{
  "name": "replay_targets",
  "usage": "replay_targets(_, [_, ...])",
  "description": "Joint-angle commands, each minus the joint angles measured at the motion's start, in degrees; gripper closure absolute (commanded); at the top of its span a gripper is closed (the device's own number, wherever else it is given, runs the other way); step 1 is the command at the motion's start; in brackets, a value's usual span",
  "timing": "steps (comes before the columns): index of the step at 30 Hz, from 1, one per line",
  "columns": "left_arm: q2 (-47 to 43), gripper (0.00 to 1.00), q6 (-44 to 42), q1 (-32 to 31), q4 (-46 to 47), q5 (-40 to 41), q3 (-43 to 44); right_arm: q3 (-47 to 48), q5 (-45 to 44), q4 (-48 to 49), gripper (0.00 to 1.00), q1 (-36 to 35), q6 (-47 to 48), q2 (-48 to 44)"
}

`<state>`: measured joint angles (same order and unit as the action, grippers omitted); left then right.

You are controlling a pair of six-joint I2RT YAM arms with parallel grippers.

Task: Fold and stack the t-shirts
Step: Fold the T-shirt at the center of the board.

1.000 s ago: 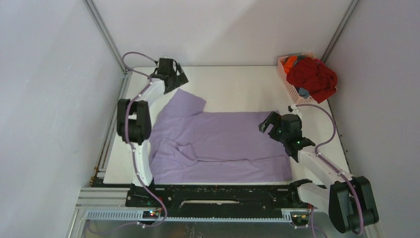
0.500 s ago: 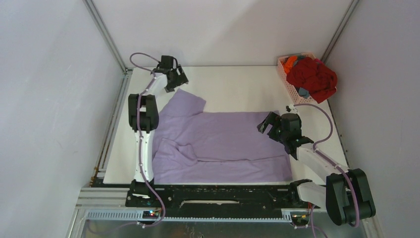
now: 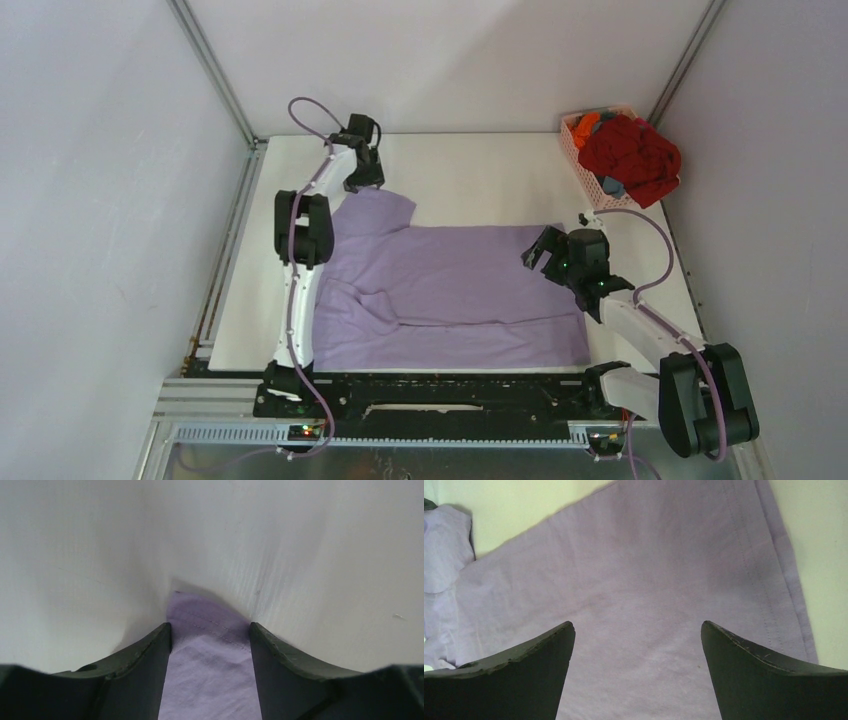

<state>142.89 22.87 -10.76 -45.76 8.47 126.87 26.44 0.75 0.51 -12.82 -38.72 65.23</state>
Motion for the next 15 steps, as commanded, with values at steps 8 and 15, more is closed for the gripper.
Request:
replay_targets(8, [2.23,0.59,-2.62,-1.14,-3.44,6.49,6.23,2.98,-6.82,0.25,0.01,0.31,2.14,-0.89])
replay_targets(15, [2.22,0.76,-2.47,-1.12,-2.42,6.33,6.11,14.34,-16.76,-8.34,0.01,0.29,3.40,8.35])
